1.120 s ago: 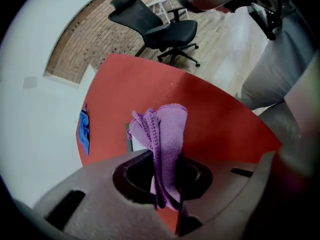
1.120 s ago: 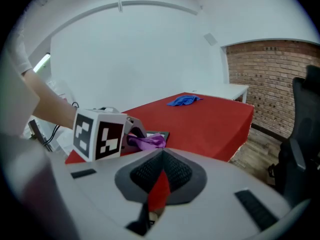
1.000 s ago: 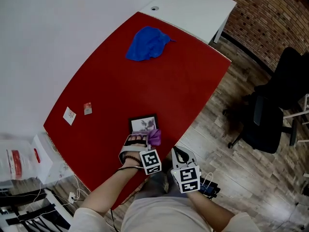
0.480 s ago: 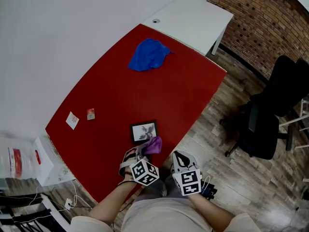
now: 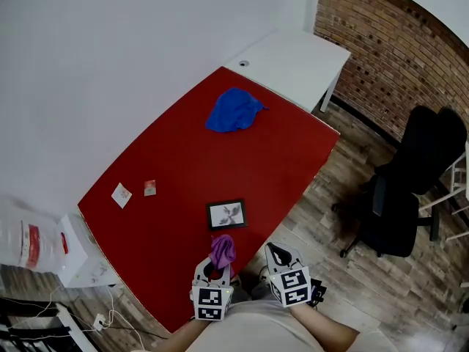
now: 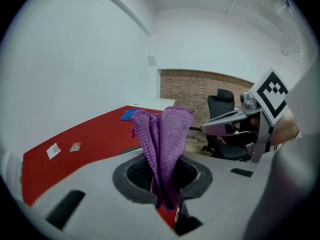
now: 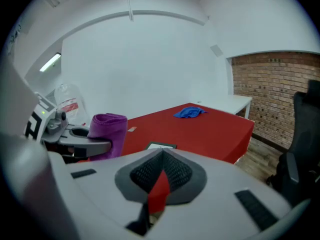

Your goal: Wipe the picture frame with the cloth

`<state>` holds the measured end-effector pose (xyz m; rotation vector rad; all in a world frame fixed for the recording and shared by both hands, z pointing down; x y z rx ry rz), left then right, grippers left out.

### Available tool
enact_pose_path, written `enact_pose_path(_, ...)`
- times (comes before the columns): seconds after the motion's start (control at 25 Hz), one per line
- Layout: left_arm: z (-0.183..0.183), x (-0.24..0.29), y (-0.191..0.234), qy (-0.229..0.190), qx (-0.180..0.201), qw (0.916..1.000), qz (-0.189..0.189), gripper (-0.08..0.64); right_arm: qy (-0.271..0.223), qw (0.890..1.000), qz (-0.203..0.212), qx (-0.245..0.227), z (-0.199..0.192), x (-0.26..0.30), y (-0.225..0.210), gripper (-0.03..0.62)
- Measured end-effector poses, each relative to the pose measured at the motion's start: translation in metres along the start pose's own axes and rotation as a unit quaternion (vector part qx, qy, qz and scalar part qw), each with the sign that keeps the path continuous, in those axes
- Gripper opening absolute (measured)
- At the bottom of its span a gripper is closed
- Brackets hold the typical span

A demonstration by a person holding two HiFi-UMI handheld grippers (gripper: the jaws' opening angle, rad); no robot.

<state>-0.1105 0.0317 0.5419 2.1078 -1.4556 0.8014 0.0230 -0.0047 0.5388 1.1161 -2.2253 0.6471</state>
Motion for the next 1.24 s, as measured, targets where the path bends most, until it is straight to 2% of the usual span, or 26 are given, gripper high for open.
enact_pose_path(0.12, -0.005, -0.003, 0.004, -0.013, -0.018, 0.9998, 0.004, 0.061, -0.003, 1.000, 0.001, -0.005, 0.005, 0.000, 0.009, 0.003)
enact_pose_path(0.28, 0.000, -0.007, 0.009, -0.024, -0.026, 0.9993, 0.005, 0.061, -0.001, 1.000, -0.005, -0.024, 0.009, -0.002, 0.016, 0.003)
enact_pose_path(0.68, 0.000, -0.019, 0.017, -0.034, -0.041, 0.9985, 0.010, 0.061, -0.006, 0.999, -0.004, -0.033, 0.010, -0.005, 0.030, 0.003)
enact_pose_path(1.24, 0.003, -0.027, 0.019, -0.044, -0.035, 0.9984, 0.010, 0.061, -0.008, 1.000, -0.003, -0.030, 0.008, -0.008, 0.039, 0.003)
Point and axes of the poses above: the fingertips, and each gripper's own axes: x forward along the fingers, y to its left, z out of its top, the point moved 1 cm from there along -x, backward along the fingers, and after that the axes turned 10 degrees about y, right-handed, at the moved point
